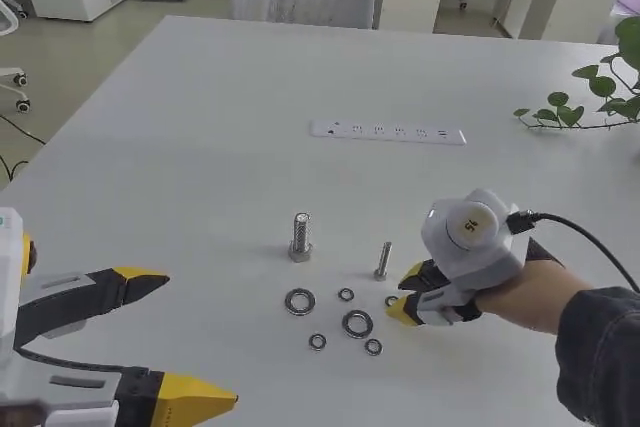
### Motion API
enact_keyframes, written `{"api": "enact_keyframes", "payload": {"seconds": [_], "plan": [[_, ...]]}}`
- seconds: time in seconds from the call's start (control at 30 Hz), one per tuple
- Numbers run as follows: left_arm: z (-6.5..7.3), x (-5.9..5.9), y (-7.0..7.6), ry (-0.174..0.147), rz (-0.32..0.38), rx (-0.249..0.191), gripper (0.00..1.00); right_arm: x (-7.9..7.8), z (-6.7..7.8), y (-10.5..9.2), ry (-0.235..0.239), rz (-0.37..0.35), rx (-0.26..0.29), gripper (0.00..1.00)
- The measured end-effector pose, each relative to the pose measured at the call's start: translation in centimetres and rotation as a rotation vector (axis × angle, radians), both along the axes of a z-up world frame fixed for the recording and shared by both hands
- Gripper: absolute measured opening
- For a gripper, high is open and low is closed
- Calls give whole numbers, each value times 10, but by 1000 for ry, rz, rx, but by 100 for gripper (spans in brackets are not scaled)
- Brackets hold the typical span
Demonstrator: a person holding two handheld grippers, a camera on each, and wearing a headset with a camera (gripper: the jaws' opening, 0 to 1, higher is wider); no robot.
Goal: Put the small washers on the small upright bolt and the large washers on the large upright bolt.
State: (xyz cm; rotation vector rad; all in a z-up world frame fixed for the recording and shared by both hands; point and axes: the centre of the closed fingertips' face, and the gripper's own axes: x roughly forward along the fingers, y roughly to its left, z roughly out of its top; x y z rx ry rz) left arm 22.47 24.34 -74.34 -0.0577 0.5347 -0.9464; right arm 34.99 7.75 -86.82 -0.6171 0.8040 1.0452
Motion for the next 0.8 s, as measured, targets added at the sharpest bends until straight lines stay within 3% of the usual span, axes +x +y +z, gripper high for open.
{"api": "enact_keyframes", "payload": {"seconds": [0.8], "plan": [[0, 2, 7, -7, 21, -17, 93, -1, -7, 2, 55, 19, -89, 19]]}}
